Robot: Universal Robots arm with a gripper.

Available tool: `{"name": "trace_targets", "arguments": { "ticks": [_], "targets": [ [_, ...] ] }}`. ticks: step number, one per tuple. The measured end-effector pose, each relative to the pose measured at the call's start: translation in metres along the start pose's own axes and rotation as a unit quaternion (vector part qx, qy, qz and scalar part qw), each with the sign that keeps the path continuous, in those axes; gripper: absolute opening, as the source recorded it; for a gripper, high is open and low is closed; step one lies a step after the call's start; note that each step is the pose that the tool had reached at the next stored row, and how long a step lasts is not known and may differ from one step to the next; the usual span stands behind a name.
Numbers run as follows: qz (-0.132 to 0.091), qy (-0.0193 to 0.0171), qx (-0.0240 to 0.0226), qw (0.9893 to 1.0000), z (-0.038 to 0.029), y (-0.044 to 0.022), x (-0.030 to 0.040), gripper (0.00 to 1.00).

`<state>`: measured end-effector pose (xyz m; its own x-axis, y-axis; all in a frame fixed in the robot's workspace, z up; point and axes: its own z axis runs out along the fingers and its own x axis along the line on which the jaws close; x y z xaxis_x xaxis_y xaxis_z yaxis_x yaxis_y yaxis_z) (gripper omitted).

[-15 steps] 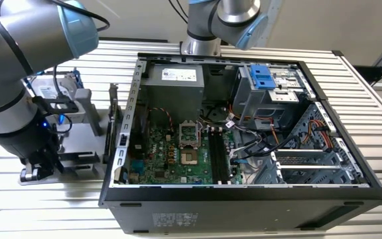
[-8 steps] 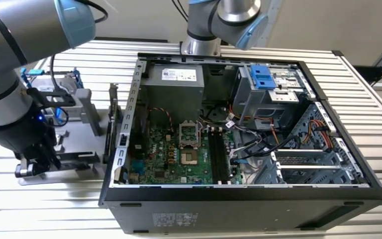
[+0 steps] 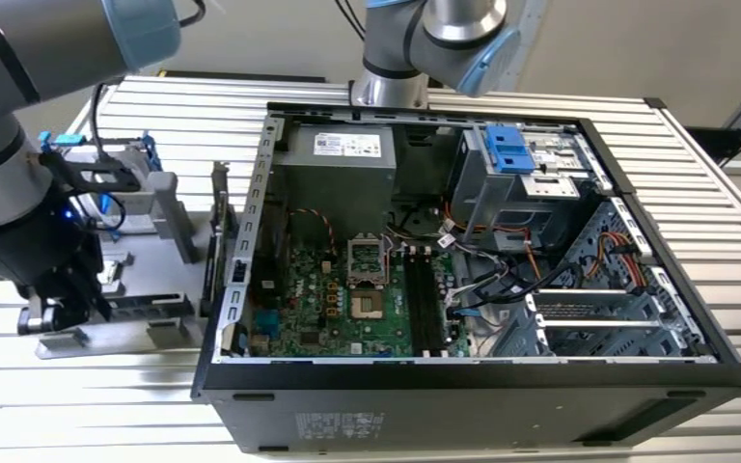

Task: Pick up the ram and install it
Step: 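Pick up the ram and move it above insertion slot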

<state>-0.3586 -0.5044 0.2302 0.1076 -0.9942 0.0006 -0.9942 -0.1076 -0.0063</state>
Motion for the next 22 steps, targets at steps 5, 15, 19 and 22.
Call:
{"name": "trace_targets", "arguments": {
  "ticks": [5,15,19,22],
  "targets": [
    [0.002,0.0,0.0001,1.0,-0.0082,0.0002,-0.0001,0.0],
    [0.011,-0.0001,0.0001,0.9999,-0.0327,0.0004,-0.0001,0.0],
    [0.012,-0.0001,0.0,0.9999,-0.0433,0.0006,-0.0001,0.0],
    [0.012,-0.0001,0.0,0.9999,-0.0497,0.001,-0.0002,0.0]
  ]
}}
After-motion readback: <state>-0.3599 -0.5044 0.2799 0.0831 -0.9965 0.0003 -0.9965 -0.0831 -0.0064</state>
